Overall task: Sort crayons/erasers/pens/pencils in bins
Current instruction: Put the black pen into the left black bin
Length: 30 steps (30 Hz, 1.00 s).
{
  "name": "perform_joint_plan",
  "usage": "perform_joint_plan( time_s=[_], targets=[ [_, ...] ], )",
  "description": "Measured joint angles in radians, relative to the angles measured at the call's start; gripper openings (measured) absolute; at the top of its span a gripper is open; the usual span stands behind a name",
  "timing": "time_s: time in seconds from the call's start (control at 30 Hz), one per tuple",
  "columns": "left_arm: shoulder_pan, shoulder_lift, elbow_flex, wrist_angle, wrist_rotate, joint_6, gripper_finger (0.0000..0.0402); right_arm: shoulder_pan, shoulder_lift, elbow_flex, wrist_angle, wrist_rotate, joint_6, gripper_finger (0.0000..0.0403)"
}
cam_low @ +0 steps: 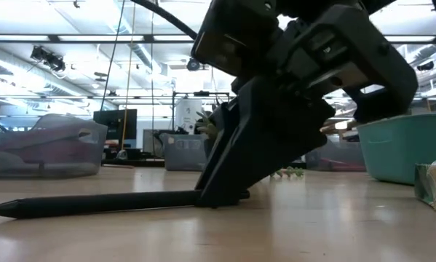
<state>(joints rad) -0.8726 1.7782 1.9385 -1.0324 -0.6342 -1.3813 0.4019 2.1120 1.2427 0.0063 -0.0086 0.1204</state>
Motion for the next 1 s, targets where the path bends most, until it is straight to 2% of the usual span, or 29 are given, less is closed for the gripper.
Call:
perform_joint_plan(
  time_s=[0.2, 0.43, 0.73, 0.8, 1.0],
  targets=[
    [0.002, 0.0, 0.0, 0.007, 0.002, 0.019, 0.0025, 0.0, 0.0, -0.02, 0.003, 0.014, -0.008, 0.0087],
    [0.006, 0.0, 0.0, 0.01, 0.004, 0.031, 0.0011, 0.0, -0.005, -0.047, -0.005, 0.013, 0.012, 0.003],
    [0.004, 0.0, 0.0, 0.012, 0.062, 0.004, 0.0017, -0.009, -0.058, -0.018, -0.059, 0.061, 0.091, 0.0026],
    [0.005, -0.001, 0.0, 0.012, 0.062, 0.009, 0.0021, -0.018, -0.09, -0.015, -0.051, 0.082, 0.118, 0.0004],
    [0.026, -0.022, 0.025, 0.017, 0.058, 0.076, 0.0014, -0.07, -0.216, -0.011, -0.021, 0.131, 0.239, 0.0001]
  ],
)
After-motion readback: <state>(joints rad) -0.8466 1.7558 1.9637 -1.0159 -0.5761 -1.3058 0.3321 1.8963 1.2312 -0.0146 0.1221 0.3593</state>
